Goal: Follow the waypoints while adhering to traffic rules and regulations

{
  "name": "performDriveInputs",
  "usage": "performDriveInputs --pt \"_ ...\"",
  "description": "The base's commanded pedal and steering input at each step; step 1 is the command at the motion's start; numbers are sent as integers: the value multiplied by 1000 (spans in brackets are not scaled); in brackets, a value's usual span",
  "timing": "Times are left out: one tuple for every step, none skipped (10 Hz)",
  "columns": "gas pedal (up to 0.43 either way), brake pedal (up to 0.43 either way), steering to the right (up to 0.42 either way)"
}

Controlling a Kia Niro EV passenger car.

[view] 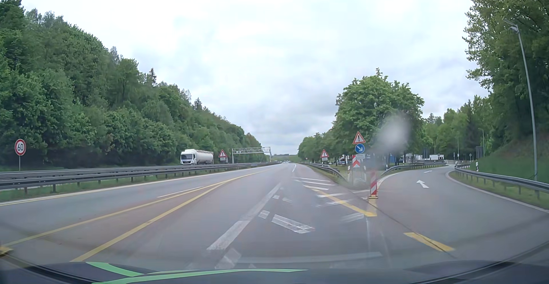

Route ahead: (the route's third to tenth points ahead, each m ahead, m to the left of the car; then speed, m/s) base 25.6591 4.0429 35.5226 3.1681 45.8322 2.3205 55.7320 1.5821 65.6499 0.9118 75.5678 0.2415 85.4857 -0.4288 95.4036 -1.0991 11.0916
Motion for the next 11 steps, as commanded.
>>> performDriveInputs --pt "248 0 -4" --pt "240 0 -4" --pt "228 0 -3" --pt "220 0 -2" --pt "220 0 -1" --pt "220 0 0" --pt "209 0 0" --pt "209 0 0" --pt "209 0 0" --pt "197 0 0" --pt "150 0 1"
